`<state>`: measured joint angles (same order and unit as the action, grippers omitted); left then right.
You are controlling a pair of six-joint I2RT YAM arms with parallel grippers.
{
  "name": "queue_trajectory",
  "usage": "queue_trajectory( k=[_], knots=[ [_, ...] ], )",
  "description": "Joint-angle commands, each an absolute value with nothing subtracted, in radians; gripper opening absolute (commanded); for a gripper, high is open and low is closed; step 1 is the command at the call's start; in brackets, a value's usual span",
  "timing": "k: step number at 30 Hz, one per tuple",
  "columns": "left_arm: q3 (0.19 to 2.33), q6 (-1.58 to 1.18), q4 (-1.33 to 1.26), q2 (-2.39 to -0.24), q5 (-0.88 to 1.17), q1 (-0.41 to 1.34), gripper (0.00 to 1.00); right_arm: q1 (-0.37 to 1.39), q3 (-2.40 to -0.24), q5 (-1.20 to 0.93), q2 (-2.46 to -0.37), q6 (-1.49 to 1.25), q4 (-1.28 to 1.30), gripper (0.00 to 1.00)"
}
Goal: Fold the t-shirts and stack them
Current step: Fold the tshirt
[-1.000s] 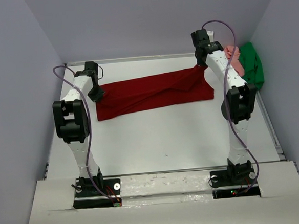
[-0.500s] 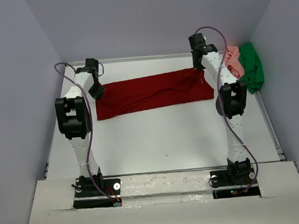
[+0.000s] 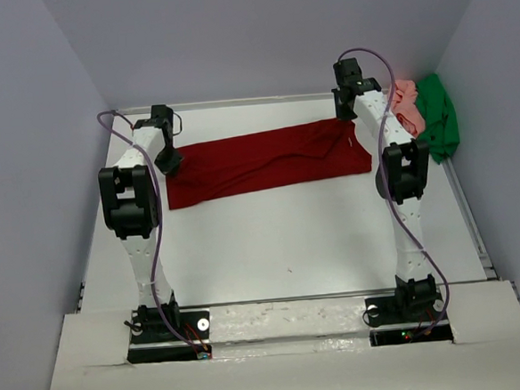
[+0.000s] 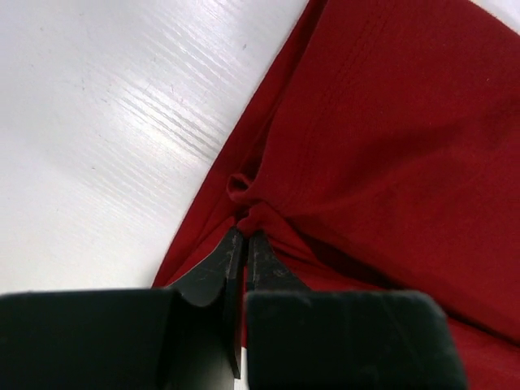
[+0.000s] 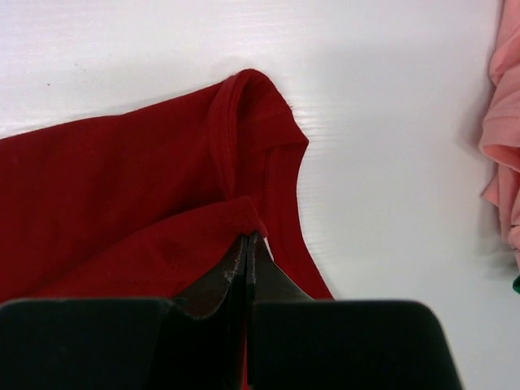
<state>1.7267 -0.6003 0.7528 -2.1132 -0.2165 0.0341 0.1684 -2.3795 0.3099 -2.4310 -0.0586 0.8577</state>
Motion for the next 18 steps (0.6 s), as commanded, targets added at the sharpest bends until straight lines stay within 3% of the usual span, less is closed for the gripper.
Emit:
queue_trajectory(
  k=[1, 4, 5, 10, 13, 18],
  knots=[
    [1.779, -0.604, 0.765, -2.106, -0.271, 0.025, 0.11, 0.158, -2.421, 0.250, -2.448, -0.023, 0.801, 0.00],
    [1.787, -0.598, 0.749, -2.114, -0.276, 0.023, 0.15, 0.158, -2.427, 0.242, -2.448, -0.017, 0.793, 0.00],
    [1.778, -0.595, 0.730, -2.108, -0.275, 0.023, 0.32, 0.158, -2.425, 0.244, -2.448, -0.015, 0.790, 0.00],
    [1.709, -0.574, 0.644, -2.060, -0.262, 0.025, 0.64, 0.158, -2.427, 0.216, -2.459, -0.011, 0.784, 0.00],
    [1.625, -0.561, 0.565, -1.981, -0.291, 0.037, 0.72, 0.149, -2.436, 0.207, -2.471, -0.011, 0.778, 0.00],
    [1.583, -0.560, 0.554, -1.886, -0.383, 0.090, 0.74, 0.149, -2.450, 0.178, -2.490, 0.026, 0.755, 0.00]
  ],
)
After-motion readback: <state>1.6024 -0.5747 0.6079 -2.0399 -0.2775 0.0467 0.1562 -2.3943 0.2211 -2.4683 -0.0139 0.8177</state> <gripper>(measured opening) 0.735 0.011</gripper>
